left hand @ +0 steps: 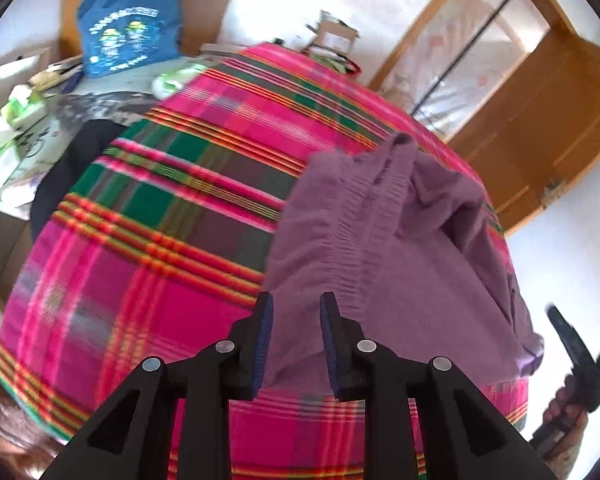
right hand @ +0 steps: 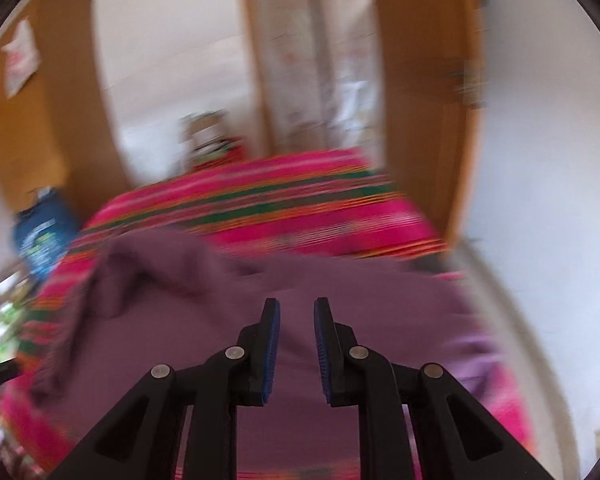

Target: Fold clothes

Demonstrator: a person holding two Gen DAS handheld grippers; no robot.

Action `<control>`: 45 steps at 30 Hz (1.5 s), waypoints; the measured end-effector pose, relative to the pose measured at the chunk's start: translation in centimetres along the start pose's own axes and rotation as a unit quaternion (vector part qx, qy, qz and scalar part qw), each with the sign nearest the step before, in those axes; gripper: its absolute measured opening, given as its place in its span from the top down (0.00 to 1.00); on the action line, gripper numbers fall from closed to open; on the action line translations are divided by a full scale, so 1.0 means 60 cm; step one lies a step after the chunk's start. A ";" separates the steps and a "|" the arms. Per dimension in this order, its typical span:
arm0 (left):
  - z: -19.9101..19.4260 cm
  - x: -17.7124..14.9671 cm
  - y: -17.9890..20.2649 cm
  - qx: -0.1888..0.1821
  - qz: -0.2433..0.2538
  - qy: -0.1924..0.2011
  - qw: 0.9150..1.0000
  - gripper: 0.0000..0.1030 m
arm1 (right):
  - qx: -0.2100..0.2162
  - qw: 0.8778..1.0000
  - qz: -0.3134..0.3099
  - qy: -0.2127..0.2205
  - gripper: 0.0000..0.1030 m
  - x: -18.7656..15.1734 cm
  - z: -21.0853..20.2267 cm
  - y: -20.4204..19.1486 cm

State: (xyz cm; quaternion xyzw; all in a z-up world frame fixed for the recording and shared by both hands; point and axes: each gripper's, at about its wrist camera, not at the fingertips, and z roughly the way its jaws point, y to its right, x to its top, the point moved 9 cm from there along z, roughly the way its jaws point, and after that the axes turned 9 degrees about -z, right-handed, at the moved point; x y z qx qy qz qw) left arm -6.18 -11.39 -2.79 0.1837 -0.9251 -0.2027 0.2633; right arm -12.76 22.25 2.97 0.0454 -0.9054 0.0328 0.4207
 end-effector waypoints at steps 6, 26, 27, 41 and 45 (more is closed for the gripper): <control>0.038 -0.005 0.029 0.022 0.033 -0.022 0.999 0.75 | 0.119 0.991 -0.045 -0.039 0.83 -0.012 0.073 -0.152; 0.063 0.011 0.019 -0.004 -0.005 -0.044 0.999 0.74 | 0.327 0.938 -0.040 -0.107 0.74 -0.009 0.167 -0.418; 0.063 0.012 0.018 -0.006 -0.008 -0.044 0.999 0.74 | 0.328 0.938 -0.041 -0.110 0.74 -0.007 0.173 -0.423; 0.056 0.014 -0.002 -0.044 -0.029 -0.048 0.997 0.69 | 0.303 0.940 -0.089 -0.131 0.69 0.002 0.211 -0.513; 0.047 0.027 -0.013 -0.059 -0.043 -0.041 0.996 0.68 | 0.311 0.936 -0.106 -0.124 0.69 0.018 0.198 -0.536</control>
